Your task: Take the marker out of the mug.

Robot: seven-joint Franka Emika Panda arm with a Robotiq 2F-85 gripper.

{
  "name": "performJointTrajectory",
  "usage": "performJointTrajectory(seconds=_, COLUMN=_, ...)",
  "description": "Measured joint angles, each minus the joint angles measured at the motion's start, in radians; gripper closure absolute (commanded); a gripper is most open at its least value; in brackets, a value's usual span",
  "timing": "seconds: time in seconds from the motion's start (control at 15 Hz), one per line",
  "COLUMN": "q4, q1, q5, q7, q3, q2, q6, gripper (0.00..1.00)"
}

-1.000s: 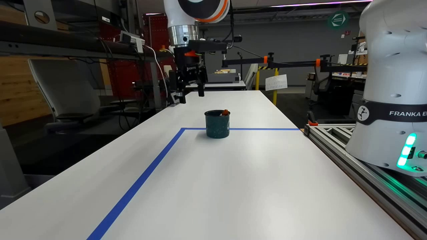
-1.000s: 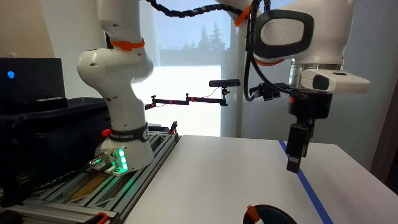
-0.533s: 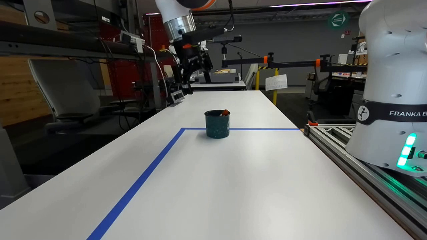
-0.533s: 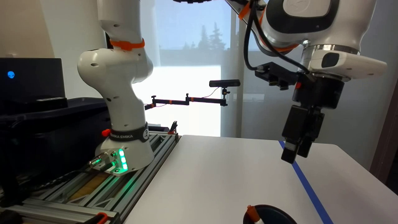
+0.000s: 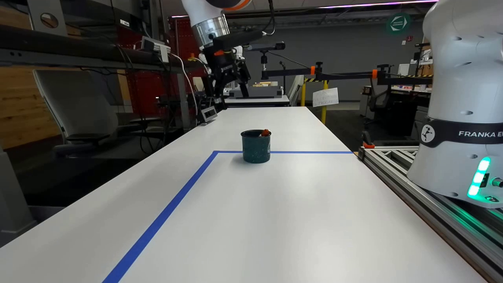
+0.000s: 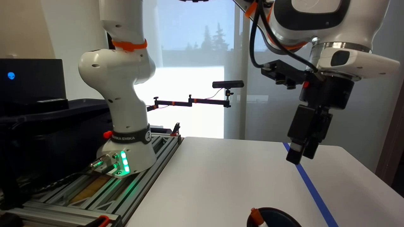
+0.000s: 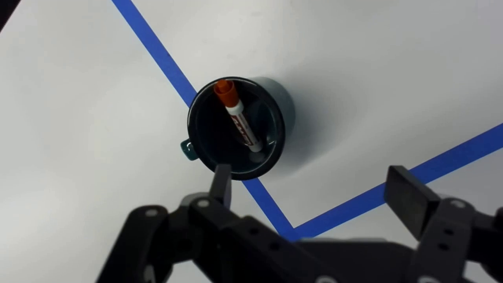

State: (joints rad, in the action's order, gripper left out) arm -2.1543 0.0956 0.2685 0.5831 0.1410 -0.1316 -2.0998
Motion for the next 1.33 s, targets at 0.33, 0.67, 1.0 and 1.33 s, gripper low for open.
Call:
performJointTrajectory(seconds=0.33, q4=0.080, q1=0.022, q5=-0.018, q7=-0.062, q3=0.030, q2=-0.037, q6=0.129, gripper=0.00)
performJointTrajectory(seconds=0.67, q4=0.122, q1=0.066, q5=-0.114, q7=-0.137, q3=0.058, q2=-0.101, q6=0.157, gripper=0.00)
performJointTrajectory(seconds=1.0, q4=0.131, q1=0.092, q5=-0.225, q7=-0.195, q3=0.062, q2=-0.160, q6=0.159, gripper=0.00)
performJointTrajectory(seconds=1.33, q4=0.169, q1=0.105, q5=-0.231, q7=-0.300, q3=0.065, q2=-0.212, q6=0.177, gripper=0.00)
